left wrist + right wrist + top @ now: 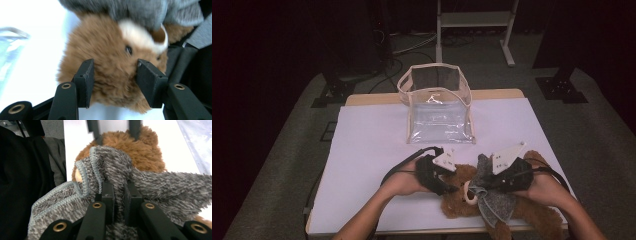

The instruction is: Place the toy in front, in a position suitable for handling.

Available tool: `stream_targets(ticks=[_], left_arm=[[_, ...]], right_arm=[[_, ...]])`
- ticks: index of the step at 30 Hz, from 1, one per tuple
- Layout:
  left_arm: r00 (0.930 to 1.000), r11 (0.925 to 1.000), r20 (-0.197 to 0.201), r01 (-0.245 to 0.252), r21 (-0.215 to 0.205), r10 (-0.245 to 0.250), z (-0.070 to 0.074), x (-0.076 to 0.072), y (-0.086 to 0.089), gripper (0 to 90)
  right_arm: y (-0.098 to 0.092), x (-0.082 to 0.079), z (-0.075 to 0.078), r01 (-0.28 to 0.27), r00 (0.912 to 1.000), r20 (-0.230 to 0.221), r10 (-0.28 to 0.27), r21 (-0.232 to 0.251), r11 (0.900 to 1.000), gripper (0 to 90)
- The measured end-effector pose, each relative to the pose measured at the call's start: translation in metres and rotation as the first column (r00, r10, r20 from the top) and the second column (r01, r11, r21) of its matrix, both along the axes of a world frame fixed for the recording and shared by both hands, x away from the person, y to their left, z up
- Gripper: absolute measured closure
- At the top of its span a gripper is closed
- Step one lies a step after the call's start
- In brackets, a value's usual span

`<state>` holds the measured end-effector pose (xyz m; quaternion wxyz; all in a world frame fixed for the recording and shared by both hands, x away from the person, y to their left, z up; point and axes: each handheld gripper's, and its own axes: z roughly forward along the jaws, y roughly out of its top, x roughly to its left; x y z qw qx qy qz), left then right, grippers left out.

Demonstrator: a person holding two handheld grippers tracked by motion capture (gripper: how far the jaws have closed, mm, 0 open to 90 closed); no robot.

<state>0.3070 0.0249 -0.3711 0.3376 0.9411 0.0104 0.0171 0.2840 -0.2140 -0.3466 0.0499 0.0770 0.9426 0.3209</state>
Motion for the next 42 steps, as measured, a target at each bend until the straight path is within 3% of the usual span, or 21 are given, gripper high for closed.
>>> stream_targets(ticks=[5,9,16,20,24,26,30,33,36,42], left_arm=[[0.9999,0.9999,-0.004,0.011,-0.001,-0.011,-0.003,-0.004,-0.001,47.6],[0.9999,0.9999,-0.005,0.014,0.003,-0.014,-0.004,-0.005,0.001,47.4],[0.9999,0.9999,-0.006,0.015,0.000,-0.015,-0.005,-0.007,0.002,47.4],[0.9998,0.9999,-0.009,0.017,0.004,-0.017,-0.005,-0.008,0.001,47.4],[0.9997,0.9997,-0.009,0.022,0.008,-0.022,-0.005,-0.010,0.001,47.3],[0.9997,0.9997,-0.010,0.022,0.010,-0.022,-0.005,-0.011,0.001,47.3],[0.9995,0.9994,-0.005,0.031,0.015,-0.031,-0.005,-0.013,0.001,47.1],[0.9995,0.9995,-0.014,0.030,0.004,-0.030,-0.009,-0.014,0.001,47.1],[0.9994,0.9995,-0.015,0.032,0.000,-0.032,-0.009,-0.016,0.003,47.1],[0.9993,0.9994,-0.015,0.034,0.003,-0.034,-0.009,-0.017,0.002,47.1]], right_arm=[[-0.027,-0.004,0.016,0.038,0.9993,0.003,-0.038,0.069,0.997,80.4],[-0.053,-0.013,0.035,0.078,0.9956,0.044,-0.083,0.096,0.992,80.4],[-0.106,-0.031,0.065,0.192,0.9741,0.106,-0.200,0.079,0.978,80.3],[-0.125,-0.034,0.065,0.242,0.9623,0.114,-0.247,0.061,0.968,80.2],[-0.115,-0.024,0.044,0.217,0.9728,0.069,-0.221,0.064,0.974,80.2],[-0.101,-0.016,0.031,0.187,0.9810,0.040,-0.190,0.058,0.981,80.2],[-0.069,-0.004,0.015,0.124,0.9918,0.023,-0.125,0.052,0.991,80.3],[-0.045,0.000,0.010,0.073,0.9972,0.010,-0.074,0.053,0.996,80.3],[-0.028,0.000,0.008,0.029,0.9996,0.001,-0.029,0.013,1.000,78.1],[-0.036,-0.004,0.016,0.043,0.9991,-0.005,-0.043,0.057,0.997,65.6]])
